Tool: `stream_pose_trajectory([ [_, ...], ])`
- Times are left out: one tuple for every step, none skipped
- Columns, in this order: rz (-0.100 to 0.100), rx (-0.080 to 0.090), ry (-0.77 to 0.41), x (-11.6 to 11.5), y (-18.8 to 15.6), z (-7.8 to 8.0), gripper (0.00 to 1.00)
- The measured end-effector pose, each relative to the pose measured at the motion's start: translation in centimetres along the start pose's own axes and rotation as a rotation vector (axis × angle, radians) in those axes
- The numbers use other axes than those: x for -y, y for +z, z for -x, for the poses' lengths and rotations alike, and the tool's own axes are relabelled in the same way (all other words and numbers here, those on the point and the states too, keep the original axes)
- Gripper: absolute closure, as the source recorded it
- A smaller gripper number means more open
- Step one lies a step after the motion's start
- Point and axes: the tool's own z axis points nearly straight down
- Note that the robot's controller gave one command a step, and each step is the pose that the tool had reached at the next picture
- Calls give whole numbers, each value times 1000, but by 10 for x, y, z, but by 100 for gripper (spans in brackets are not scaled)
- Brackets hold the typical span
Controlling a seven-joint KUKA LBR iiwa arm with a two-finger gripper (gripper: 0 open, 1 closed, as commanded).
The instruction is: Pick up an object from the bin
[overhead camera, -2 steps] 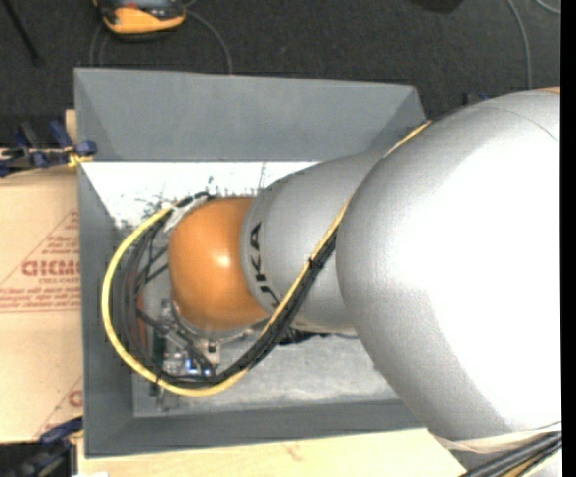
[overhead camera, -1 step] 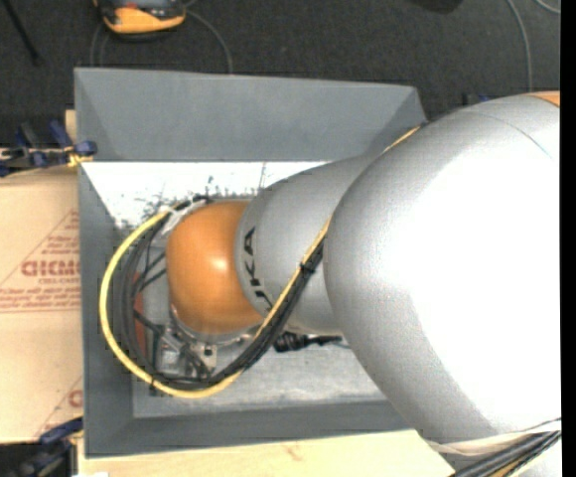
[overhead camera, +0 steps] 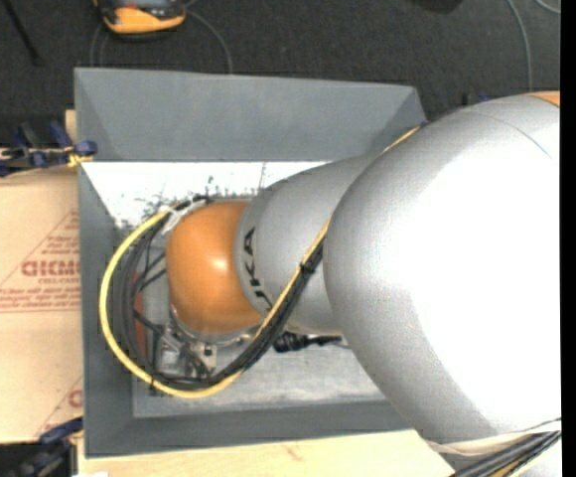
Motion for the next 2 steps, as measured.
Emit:
stream_pose_trajectory([
  [-1,-3,88,-1,-12,16,100],
  [-4,-4,261,23,-73,11,100],
])
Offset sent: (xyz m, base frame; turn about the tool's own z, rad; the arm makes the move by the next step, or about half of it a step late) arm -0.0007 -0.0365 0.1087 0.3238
